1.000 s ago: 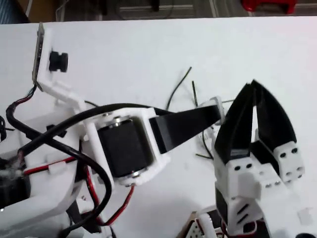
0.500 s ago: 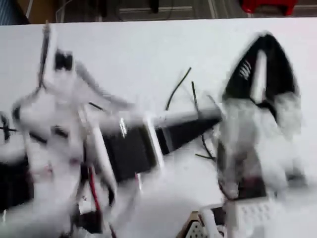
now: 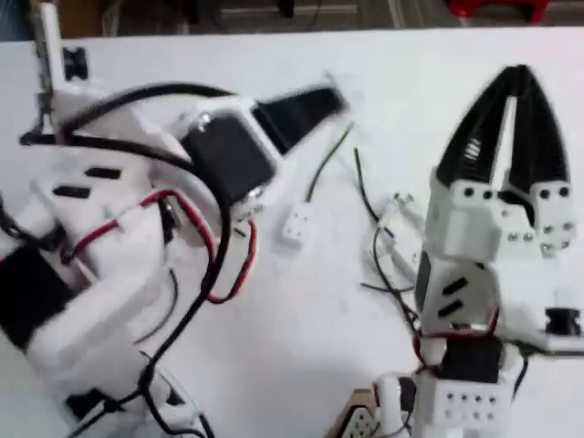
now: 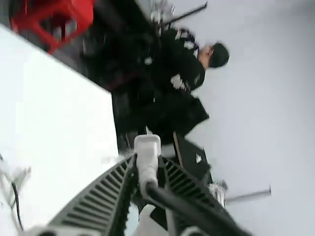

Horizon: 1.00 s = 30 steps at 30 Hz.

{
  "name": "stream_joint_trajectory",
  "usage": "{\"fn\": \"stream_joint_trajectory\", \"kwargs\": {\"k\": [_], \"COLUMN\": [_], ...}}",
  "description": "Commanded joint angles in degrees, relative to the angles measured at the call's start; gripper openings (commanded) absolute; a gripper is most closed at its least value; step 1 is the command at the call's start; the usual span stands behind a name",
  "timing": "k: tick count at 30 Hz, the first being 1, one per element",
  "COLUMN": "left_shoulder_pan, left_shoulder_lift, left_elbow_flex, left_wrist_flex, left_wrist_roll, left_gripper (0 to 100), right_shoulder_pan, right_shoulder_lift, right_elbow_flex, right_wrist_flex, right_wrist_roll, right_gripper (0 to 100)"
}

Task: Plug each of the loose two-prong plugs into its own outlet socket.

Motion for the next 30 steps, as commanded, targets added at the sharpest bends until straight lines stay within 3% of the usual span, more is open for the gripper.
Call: {"fn": "stream_joint_trajectory", "kwargs": {"k": [1,9,17,23,30], "left_shoulder_pan": [-8.7,-21.5,-27.2,-27.2,-22.7], "left_shoulder_lift": [-0.5,1.1,8.8,16.1,25.8], "left_elbow_flex": [-0.5,3.4,22.9,29.1,29.3], "left_wrist_flex": [-1.7,0.4,-2.1,-4.0,-3.7], "left_wrist_roll": [-0.4,-0.7,-0.8,-0.7,-0.3], "left_gripper": [2,2,2,2,2], "right_shoulder_pan": [2.4,5.1,6.8,6.8,6.8], "right_shoulder_lift": [-0.3,-0.1,16.4,32.4,45.3], "right_elbow_flex": [-1.6,-2.5,-16.9,-36.7,-56.1], "right_wrist_flex": [0.3,0.7,11.7,28.8,45.2], "right_wrist_roll": [-1.3,-1.1,-1.0,-0.9,-0.9], "right_gripper": [1.8,1.8,1.8,1.8,1.8]}}
